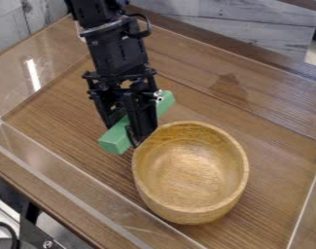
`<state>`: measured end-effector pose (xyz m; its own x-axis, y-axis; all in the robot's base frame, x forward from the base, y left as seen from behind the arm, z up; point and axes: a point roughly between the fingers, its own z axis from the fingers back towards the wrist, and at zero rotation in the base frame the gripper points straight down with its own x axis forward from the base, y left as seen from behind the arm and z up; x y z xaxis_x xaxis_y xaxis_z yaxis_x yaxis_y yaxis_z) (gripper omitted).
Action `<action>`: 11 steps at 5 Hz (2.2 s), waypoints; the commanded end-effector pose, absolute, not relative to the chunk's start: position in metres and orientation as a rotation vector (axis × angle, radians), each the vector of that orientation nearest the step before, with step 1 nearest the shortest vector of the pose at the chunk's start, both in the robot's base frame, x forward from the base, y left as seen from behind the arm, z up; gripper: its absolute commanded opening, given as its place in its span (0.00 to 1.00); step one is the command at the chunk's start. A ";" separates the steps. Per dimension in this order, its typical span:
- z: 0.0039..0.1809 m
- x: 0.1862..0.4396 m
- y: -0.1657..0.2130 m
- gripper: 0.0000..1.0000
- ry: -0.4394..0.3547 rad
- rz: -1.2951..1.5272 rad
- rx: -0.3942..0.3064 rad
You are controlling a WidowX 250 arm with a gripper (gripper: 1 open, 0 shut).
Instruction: Remove the green block from inside the brown bowl and put it on the table
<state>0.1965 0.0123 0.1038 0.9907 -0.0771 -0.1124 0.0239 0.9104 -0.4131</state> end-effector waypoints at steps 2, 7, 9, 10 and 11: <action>0.113 0.207 0.020 0.00 0.072 -0.061 -0.416; 0.109 0.210 0.025 0.00 0.076 -0.071 -0.432; 0.108 0.212 0.026 0.00 0.078 -0.074 -0.438; 0.107 0.212 0.027 0.00 0.079 -0.075 -0.441; 0.106 0.213 0.028 0.00 0.080 -0.076 -0.444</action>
<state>0.2022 0.0212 0.0955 0.9884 -0.1015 -0.1133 0.0404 0.8934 -0.4475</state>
